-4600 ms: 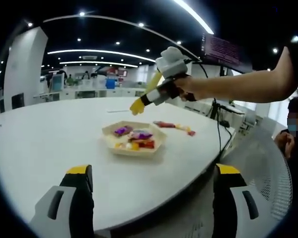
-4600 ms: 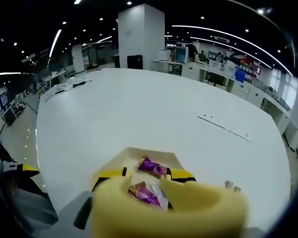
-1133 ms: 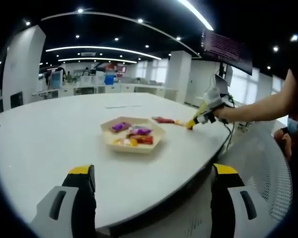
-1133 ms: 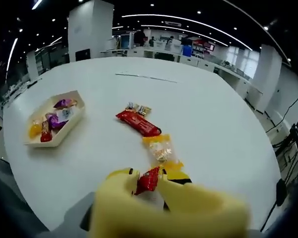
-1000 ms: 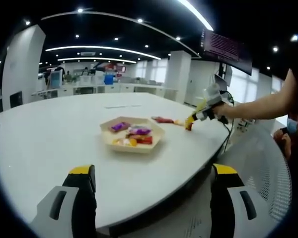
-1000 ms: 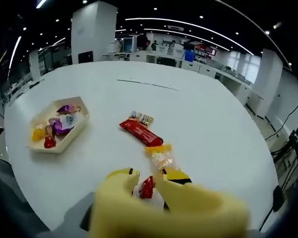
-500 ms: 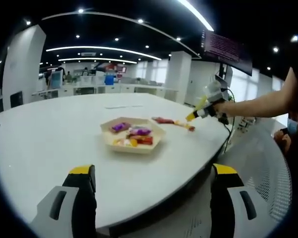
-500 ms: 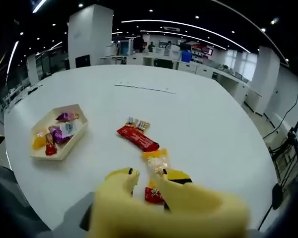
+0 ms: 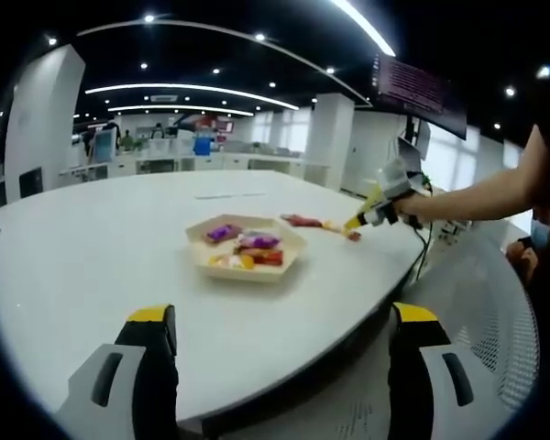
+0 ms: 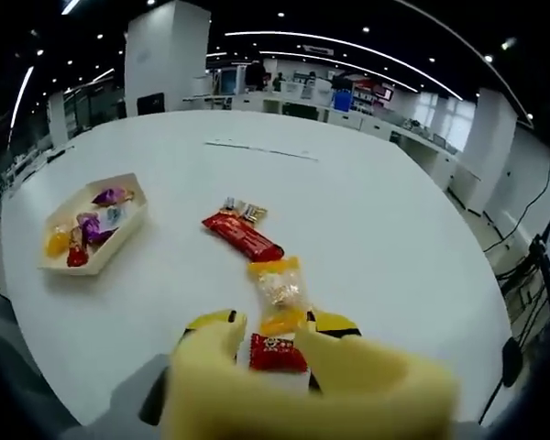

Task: Place the target food into the container with the food tongs after gripping and lifting it, then release it inside without dropping or visibly crushing the food.

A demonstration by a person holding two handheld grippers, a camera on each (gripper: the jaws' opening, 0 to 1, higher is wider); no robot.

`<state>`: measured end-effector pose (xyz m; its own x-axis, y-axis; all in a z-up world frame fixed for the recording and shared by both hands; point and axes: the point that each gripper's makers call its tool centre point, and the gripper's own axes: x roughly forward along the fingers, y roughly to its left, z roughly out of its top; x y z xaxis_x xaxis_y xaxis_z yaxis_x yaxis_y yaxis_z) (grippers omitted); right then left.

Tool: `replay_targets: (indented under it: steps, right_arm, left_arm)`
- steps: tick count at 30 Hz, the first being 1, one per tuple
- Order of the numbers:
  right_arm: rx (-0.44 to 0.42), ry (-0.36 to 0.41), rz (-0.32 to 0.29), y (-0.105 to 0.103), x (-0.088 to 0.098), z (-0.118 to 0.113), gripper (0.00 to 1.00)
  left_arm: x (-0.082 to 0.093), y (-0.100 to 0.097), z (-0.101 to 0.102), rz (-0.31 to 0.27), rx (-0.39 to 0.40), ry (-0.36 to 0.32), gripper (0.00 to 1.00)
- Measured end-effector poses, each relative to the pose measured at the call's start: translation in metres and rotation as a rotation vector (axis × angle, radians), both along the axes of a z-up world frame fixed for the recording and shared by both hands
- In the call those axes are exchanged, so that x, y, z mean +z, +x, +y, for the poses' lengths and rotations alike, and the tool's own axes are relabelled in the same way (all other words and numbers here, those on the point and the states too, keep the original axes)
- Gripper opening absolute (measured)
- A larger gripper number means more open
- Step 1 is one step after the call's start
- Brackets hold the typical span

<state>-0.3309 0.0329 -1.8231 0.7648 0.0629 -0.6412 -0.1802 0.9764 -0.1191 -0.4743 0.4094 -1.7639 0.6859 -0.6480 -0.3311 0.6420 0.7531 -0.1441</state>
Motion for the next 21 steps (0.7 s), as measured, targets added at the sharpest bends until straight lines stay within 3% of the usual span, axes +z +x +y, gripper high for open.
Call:
replay_targets:
  steps: [3, 6, 15, 21]
  right_arm:
    - [-0.002, 0.01, -0.02, 0.0, -0.002, -0.001, 0.3]
    - [0.006, -0.008, 0.003, -0.004, -0.01, 0.0, 0.31]
    - [0.021, -0.05, -0.029, -0.006, -0.004, -0.004, 0.31]
    - [0.009, -0.046, 0.0, -0.011, -0.011, -0.009, 0.31]
  left_arm:
    - [0.0, -0.001, 0.0, 0.002, -0.001, 0.001, 0.92]
    - [0.0, -0.001, 0.0, 0.001, -0.001, -0.001, 0.92]
    - [0.0, -0.001, -0.001, 0.002, -0.002, -0.004, 0.92]
    - [0.0, -0.001, -0.001, 0.002, 0.0, -0.005, 0.91]
